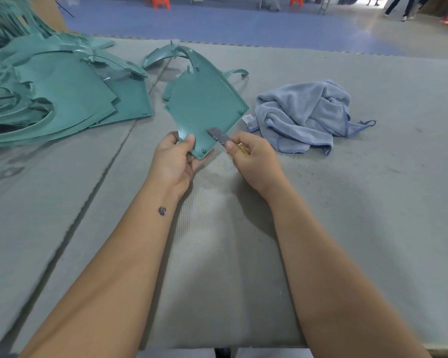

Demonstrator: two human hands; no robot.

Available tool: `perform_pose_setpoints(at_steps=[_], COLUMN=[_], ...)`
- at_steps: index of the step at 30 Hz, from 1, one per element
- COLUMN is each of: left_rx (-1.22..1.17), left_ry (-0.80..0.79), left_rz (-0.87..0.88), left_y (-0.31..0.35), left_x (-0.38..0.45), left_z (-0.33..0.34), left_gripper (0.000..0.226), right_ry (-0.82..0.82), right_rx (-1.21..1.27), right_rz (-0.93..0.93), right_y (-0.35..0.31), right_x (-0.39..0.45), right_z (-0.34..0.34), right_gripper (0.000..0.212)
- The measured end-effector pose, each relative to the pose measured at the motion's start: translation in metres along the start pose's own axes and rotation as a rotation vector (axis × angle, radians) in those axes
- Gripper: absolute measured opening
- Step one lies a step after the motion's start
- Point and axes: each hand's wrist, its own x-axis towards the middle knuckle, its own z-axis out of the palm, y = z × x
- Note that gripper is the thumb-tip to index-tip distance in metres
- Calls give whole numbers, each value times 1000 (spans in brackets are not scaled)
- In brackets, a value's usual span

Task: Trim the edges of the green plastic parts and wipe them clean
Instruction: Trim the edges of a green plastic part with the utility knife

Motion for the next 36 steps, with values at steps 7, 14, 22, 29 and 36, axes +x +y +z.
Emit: perform_pose_setpoints(at_steps=[7, 14, 22, 29, 36], left_rx=[-123, -108, -133, -198, -114], left_ry=[14, 5, -37, -28, 29], left_rz=[32, 13, -10, 0, 72], left_y=[0, 1, -2, 3, 11], left_x=[3, 4, 0, 4, 6], left_z=[1, -1, 2, 0, -7], left_gripper=[18, 17, 18, 18, 17], right_ry=[-162, 66, -115, -93, -6], right_rx=[-192, 322, -2, 8, -551], right_rz=[-75, 95, -14, 15, -67], right_y=[-7, -8, -6, -12, -10], right_x=[-2, -4, -3, -8, -7], right_z=[2, -6, 3, 3, -4], right_gripper=[23, 24, 27, 21, 37])
